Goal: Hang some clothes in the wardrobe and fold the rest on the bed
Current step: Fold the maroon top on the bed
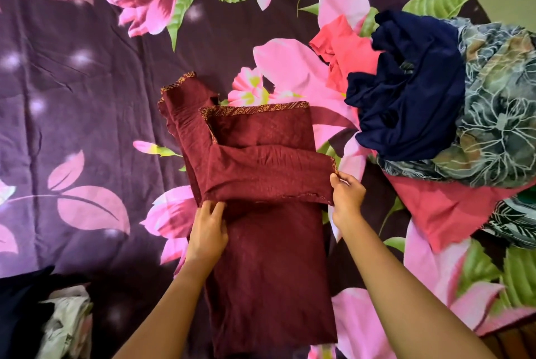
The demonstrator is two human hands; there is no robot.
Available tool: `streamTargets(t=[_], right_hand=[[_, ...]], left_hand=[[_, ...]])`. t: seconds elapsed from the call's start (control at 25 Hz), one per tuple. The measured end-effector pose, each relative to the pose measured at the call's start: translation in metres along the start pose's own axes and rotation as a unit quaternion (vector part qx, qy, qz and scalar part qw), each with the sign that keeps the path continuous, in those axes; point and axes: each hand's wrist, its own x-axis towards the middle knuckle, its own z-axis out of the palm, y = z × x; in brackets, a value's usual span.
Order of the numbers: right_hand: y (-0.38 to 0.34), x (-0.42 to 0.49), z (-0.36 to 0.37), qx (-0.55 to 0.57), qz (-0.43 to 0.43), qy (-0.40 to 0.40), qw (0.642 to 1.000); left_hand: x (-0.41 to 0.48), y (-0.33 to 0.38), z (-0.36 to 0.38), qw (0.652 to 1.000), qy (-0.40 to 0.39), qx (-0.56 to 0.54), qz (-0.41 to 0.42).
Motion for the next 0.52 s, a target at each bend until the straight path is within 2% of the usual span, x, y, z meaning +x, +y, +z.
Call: streamTargets(t=[0.36, 0.48, 0.52], right_hand=[[0.007, 0.002, 0.001, -0.018, 0.019, 0.002, 1.000], [0.007, 0.001, 0.001, -0.018, 0.011, 0.008, 1.000], [0.007, 0.000, 0.001, -0.016, 0.004, 0.009, 1.000]], left_hand=[[0.012, -0.003, -0.005, 0.998, 0.004, -0.055, 0.008], [0.028, -0.001, -0.004, 0.997, 0.050, 0.005, 0.052], [0.033, -0.003, -0.002, 0.997, 0.036, 0.013, 0.072]])
